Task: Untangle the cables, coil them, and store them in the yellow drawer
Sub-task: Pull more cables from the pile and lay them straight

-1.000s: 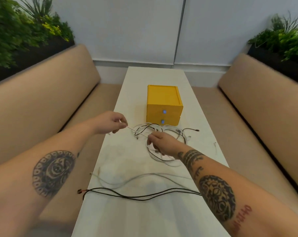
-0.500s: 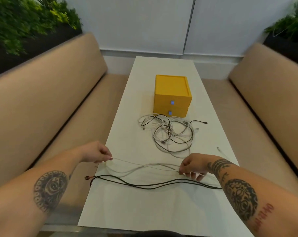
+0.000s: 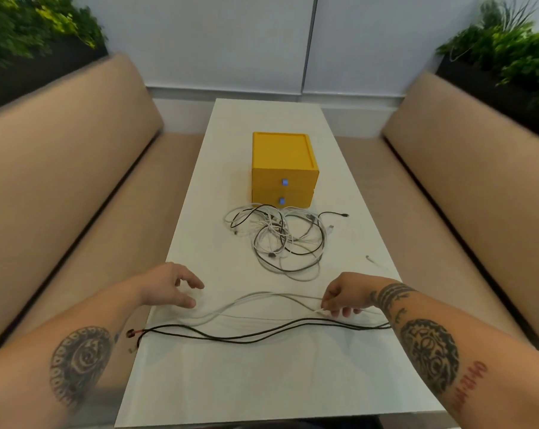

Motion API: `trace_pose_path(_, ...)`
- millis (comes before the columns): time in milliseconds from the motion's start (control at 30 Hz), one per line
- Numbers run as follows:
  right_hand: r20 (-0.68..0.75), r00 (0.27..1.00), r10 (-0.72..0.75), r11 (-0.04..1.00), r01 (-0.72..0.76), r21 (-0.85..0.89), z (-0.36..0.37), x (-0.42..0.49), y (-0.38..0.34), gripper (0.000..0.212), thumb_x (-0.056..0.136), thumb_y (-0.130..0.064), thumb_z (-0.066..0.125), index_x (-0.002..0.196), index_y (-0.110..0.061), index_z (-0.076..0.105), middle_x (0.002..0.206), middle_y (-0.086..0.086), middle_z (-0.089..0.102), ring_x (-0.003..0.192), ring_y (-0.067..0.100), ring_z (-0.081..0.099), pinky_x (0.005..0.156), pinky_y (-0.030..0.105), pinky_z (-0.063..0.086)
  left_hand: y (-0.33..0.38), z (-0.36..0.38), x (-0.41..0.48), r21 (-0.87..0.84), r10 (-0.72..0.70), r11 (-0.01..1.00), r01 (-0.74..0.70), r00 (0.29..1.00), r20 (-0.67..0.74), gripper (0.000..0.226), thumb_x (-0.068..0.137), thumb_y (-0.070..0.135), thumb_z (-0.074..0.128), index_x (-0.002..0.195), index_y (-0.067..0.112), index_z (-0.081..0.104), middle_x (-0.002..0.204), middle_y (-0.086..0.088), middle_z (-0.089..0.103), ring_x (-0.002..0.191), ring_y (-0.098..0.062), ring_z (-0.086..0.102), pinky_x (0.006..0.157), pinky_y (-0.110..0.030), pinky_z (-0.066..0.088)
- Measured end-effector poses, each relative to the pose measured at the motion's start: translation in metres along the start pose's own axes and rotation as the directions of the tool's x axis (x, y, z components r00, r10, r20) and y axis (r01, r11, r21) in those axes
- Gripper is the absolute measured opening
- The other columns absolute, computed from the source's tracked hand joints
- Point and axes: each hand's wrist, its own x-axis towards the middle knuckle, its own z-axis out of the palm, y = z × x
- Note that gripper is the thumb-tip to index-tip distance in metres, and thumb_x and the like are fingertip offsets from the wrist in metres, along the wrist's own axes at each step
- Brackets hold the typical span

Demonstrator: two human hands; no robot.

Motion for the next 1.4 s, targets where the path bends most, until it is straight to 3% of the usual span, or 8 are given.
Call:
trace_pose_path(133, -0.053, 0.998, 0.022, 0.999, -0.023, -0.027, 0.001, -0.003, 0.015, 0.018, 0.090, -0.048, 0.063, 0.089, -0.032, 0.071, 0.083, -0.015, 0.075, 0.080, 0.006, 0.069, 0.078, 0.026, 0.056, 0.011, 0.021, 0.005, 0.267, 0.014, 0.961, -0.073, 0.977, 0.215, 0.067, 0.056, 0.061, 0.082, 0.118, 0.056, 0.055, 0.111, 0.023, 0.054, 0.109, 0.000, 0.047, 0.100, -0.028, 0.041)
trace_pose_path(267, -0.140, 0.989, 0.048, 0.995, -0.059, -0.076, 0.007, -0.005, 0.036, 0.031, 0.080, -0.056, 0.072, 0.091, -0.027, 0.069, 0.084, -0.012, 0.067, 0.078, 0.009, 0.062, 0.078, 0.028, 0.051, -0.001, 0.033, 0.005, 0.436, 0.019, 0.894, -0.100, 0.982, 0.187, 0.068, 0.048, 0.066, 0.077, 0.109, 0.046, 0.056, 0.110, 0.021, 0.053, 0.107, -0.001, 0.048, 0.096, -0.030, 0.036)
trace_pose_path(467, -0.238, 0.960, 0.146, 0.973, -0.184, -0.142, 0.017, -0.014, 0.069, 0.059, 0.069, -0.070, 0.071, 0.107, -0.031, 0.048, 0.108, -0.011, 0.050, 0.094, 0.013, 0.057, 0.086, 0.031, 0.049, -0.029, 0.032, -0.001, 0.295, -0.021, 0.955, -0.011, 0.994, 0.104, 0.025, 0.052, 0.057, 0.075, 0.069, 0.045, 0.060, 0.083, 0.016, 0.065, 0.080, -0.003, 0.061, 0.076, -0.029, 0.052)
trace_pose_path(733, -0.325, 0.932, 0.163, 0.914, -0.267, -0.306, 0.015, -0.019, 0.091, 0.029, 0.089, -0.051, 0.065, 0.095, -0.027, 0.050, 0.108, -0.002, 0.051, 0.095, 0.018, 0.048, 0.084, 0.031, 0.043, -0.027, 0.029, -0.009, 0.264, -0.078, 0.962, 0.067, 0.996, 0.031, 0.031, 0.068, 0.037, 0.083, 0.061, 0.026, 0.056, 0.063, 0.014, 0.056, 0.059, 0.002, 0.048, 0.052, -0.014, 0.034)
trace_pose_path(967, -0.342, 0.920, 0.191, 0.880, -0.315, -0.356, 0.010, -0.018, 0.087, 0.036, 0.088, -0.061, 0.046, 0.107, -0.034, 0.058, 0.110, -0.007, 0.054, 0.111, 0.019, 0.049, 0.106, 0.046, 0.029, -0.025, 0.018, -0.004, 0.270, -0.096, 0.961, 0.056, 0.986, 0.137, 0.033, 0.056, 0.045, 0.085, 0.069, 0.029, 0.059, 0.071, 0.013, 0.060, 0.062, -0.001, 0.052, 0.057, -0.017, 0.040)
trace_pose_path(1100, -0.374, 0.926, 0.046, 0.943, -0.164, -0.290, 0.009, -0.010, 0.060, 0.048, 0.083, -0.064, 0.048, 0.123, -0.039, 0.055, 0.129, -0.009, 0.050, 0.127, 0.021, 0.042, 0.107, 0.045, 0.032, -0.017, 0.015, 0.004, 0.247, -0.082, 0.968, 0.039, 0.982, 0.168, 0.046, 0.047, 0.053, 0.086, 0.081, 0.031, 0.064, 0.081, 0.012, 0.065, 0.069, -0.003, 0.057, 0.063, -0.017, 0.047)
trace_pose_path(1300, -0.265, 0.964, -0.021, 0.973, -0.041, -0.226, 0.030, 0.011, 0.015, 0.058, 0.079, -0.073, 0.045, 0.128, -0.043, 0.052, 0.135, -0.011, 0.047, 0.125, 0.025, 0.045, 0.106, 0.044, 0.037, 0.003, 0.009, 0.016, 0.176, -0.029, 0.984, 0.009, 0.993, 0.113, 0.040, 0.068, 0.064, 0.078, 0.091, 0.032, 0.072, 0.093, 0.011, 0.072, 0.086, -0.003, 0.065, 0.077, -0.017, 0.051)
trace_pose_path(1400, -0.295, 0.955, -0.027, 0.974, -0.042, -0.224, 0.028, 0.017, 0.006, 0.047, 0.093, -0.058, 0.047, 0.132, -0.033, 0.054, 0.137, -0.007, 0.049, 0.124, 0.022, 0.046, 0.106, 0.039, 0.035, 0.008, 0.005, 0.027, 0.145, -0.008, 0.989, -0.002, 0.998, 0.068, 0.037, 0.082, 0.068, 0.063, 0.084, 0.032, 0.071, 0.089, 0.012, 0.071, 0.089, -0.009, 0.065, 0.084, -0.028, 0.052)
